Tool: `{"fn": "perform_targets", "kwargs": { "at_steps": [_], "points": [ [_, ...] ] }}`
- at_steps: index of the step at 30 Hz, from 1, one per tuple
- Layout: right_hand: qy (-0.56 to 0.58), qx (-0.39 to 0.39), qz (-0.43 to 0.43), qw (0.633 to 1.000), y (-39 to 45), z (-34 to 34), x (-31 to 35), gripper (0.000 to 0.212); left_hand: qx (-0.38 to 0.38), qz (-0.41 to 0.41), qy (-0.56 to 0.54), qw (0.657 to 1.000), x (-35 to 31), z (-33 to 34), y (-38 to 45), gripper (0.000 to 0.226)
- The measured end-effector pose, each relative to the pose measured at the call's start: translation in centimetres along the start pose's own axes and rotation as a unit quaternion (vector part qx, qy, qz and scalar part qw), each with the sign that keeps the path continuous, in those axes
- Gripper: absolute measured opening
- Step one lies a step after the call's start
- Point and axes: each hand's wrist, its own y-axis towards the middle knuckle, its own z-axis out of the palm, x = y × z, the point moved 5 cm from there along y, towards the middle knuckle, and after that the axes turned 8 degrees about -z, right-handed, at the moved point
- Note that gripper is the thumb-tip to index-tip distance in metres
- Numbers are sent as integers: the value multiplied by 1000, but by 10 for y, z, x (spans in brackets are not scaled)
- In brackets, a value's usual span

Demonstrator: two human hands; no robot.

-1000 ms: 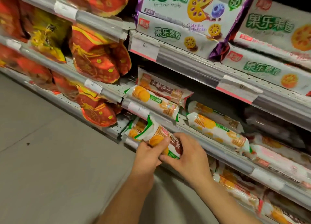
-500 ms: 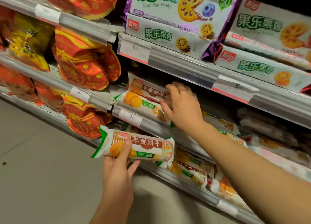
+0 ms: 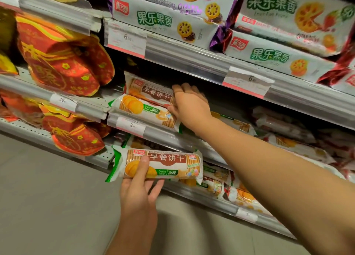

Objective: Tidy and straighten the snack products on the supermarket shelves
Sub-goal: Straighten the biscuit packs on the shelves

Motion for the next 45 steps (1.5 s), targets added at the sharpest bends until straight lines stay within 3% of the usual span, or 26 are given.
{"fn": "perform_targets", "kwargs": {
  "at_steps": [7,11,16,22,30,34,37,42,45],
  "points": [
    [17,-47,-14,999,-14,-10,-6,59,5,-13,31,999,6,3,4,44],
    [24,-70,-16,997,-29,-13,-11,59,22,-37,31,999,8,4,8,59],
    [5,-97,-41,994,-53,-33,-12,56,30,-54,43,997,14,9,9,58],
    [-32,-112,-45,992,-133,-53,-66,56,27,-64,56,996,15,4,13,60],
    [-77,-80,96,989,-224,-78,-181,56,34,-65,71,995,17,5,19,64],
    [-118,50,145,981,-239,-78,-223,63,31,-69,68,995,24,8,19,62],
    [-119,92,173,973,-240,-70,-229,61,39,-72,74,994,31,13,18,61],
    [-79,96,138,983,-216,-59,-207,60,40,-85,80,992,43,18,19,66],
    [-65,97,190,975,-199,-51,-214,60,39,-82,81,993,45,17,18,62]
  ]
}}
